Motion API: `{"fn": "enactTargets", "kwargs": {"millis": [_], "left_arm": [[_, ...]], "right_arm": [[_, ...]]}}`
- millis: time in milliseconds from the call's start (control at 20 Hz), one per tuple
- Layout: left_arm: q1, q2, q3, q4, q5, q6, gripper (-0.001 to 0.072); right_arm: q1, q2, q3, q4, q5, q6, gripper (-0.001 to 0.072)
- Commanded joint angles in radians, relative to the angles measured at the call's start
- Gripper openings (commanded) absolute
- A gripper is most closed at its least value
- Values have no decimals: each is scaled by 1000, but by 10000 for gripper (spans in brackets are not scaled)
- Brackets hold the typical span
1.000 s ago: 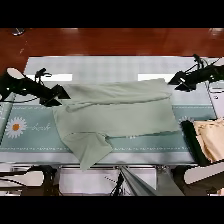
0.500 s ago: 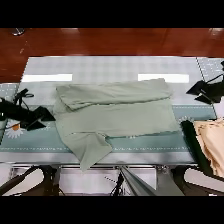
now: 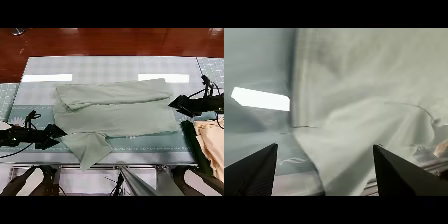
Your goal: Fold the shirts.
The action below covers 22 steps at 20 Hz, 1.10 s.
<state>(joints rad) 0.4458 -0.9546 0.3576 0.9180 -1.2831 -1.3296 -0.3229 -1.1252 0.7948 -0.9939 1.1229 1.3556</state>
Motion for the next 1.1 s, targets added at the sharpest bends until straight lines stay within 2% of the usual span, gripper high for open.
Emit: {"fn": "enactTargets", "kwargs": {"millis": [0,150,350,600,800,1050], "left_arm": [[-79,8,-27,-69,16,20,707],[-163,7,-27,-22,66,1,707],[-182,7,-27,42,41,-29,706],[-184,7,-26,-39,11,-6,706],[-185,6,-46,-44,-12,-10,706],[-229,5,-124,-266,152,39,705]], "right_arm": [[32,9,-13,21,-3,23,620],[31,9,-13,20,-2,32,620],[31,9,-13,20,3,37,620],[31,9,-13,19,6,43,620],[31,9,-13,19,6,43,620],[31,9,-13,19,6,43,620]]}}
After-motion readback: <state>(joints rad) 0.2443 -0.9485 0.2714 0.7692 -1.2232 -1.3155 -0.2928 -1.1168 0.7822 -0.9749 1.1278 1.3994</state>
